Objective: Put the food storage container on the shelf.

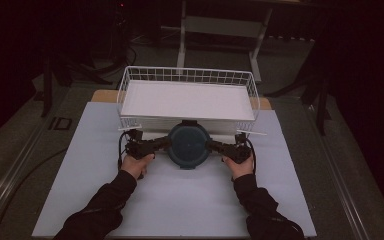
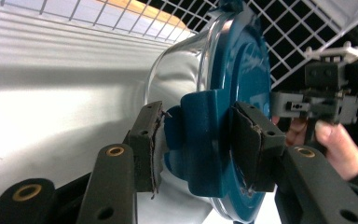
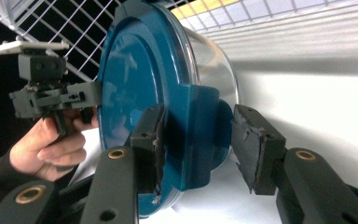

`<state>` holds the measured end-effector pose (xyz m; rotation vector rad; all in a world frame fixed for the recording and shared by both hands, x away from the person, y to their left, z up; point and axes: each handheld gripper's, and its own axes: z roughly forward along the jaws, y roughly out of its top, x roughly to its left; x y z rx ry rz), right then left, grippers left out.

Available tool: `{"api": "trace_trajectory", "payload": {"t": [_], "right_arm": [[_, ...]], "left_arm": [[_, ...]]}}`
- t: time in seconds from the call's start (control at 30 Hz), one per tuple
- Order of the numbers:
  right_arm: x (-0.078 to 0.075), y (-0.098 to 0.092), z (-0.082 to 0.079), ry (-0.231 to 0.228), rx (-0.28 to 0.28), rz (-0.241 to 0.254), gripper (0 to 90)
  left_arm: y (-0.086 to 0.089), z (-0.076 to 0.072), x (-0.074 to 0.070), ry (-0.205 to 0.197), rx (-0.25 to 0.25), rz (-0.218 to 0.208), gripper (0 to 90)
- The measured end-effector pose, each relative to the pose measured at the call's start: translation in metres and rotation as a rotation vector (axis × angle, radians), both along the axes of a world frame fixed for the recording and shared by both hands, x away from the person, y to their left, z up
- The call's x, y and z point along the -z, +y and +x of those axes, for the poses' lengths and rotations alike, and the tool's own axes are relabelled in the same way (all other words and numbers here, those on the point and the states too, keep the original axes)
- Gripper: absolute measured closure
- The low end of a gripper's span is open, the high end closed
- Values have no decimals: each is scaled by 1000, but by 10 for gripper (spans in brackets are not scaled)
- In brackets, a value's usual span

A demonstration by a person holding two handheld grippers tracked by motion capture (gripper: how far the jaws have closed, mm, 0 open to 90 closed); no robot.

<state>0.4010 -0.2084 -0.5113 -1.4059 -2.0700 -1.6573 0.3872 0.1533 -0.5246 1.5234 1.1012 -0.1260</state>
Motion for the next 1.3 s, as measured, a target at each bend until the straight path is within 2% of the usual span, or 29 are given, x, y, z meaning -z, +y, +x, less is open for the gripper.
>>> {"api": "trace_trajectory", "payload": {"t": [0.03, 0.1, 0.13, 0.2, 0.23, 0.33, 0.43, 0.5, 0.57, 0.6, 0.63, 0.67, 0.7, 0.73, 0.83, 0.93, 1.0, 1.03, 1.07, 1.1, 1.13, 1.17, 1.2, 1.3], "right_arm": [[0, 1, 0, -5, 11, -19, 531], [-1, 2, 0, -8, 20, -24, 530], [-2, 4, 1, -26, 33, -39, 531], [-4, 6, 2, -17, 45, -38, 528], [-4, 7, 3, -36, 53, -47, 526], [-6, 8, 4, -45, 71, -61, 510], [-5, 8, 5, -45, 78, -63, 494], [-6, 9, 2, -57, 89, -61, 465], [-7, 9, 0, -61, 92, -61, 462], [-11, 11, -3, -87, 84, -86, 431], [-11, 11, -3, -87, 84, -86, 431], [-15, 11, -6, -99, 86, -105, 429], [-15, 11, -6, -99, 86, -105, 429], [-19, 10, -9, -113, 83, -114, 422], [-23, 8, -13, -122, 71, -112, 404], [-28, 7, -19, -125, 62, -112, 387], [-33, 7, -27, -152, 49, -132, 387], [-33, 7, -27, -152, 49, -132, 387], [-37, 8, -33, -163, 39, -135, 388], [-37, 8, -33, -163, 39, -135, 388], [-41, 9, -40, -172, 33, -136, 392], [-41, 9, -40, -172, 33, -136, 392], [-45, 11, -46, -180, 13, -129, 394], [-48, 15, -54, -188, -6, -125, 407]], "left_arm": [[-1, 1, 2, 14, -14, -6, 545], [-2, 1, 2, 5, -32, 1, 536], [-2, 1, 1, 3, -41, 13, 523], [-4, 1, -2, -32, -69, 47, 519], [-5, 2, -4, -36, -80, 68, 520], [-7, 3, -7, -42, -90, 97, 489], [-6, 3, -6, -29, -86, 84, 469], [-3, 1, -6, -30, -100, 77, 442], [-2, 0, -8, -33, -97, 70, 399], [-1, -4, -11, -54, -91, 57, 380], [-1, -4, -11, -54, -91, 57, 355], [0, -7, -16, -76, -53, 65, 302], [0, -7, -16, -76, -53, 65, 278], [-2, -12, -20, -83, -58, 98, 243], [-1, -18, -23, -88, -40, 112, 150], [2, -27, -25, -89, -29, 124, 141], [3, -35, -24, -89, 6, 138, 16], [3, -35, -24, -89, 6, 138, 16], [4, -44, -25, -109, 26, 157, 15], [4, -44, -25, -109, 26, 157, 15], [4, -52, -27, -141, 32, 172, 15], [4, -52, -27, -141, 32, 172, 15], [3, -60, -29, -161, 47, 188, 15], [3, -67, -30, -162, 58, 189, 15]]}}
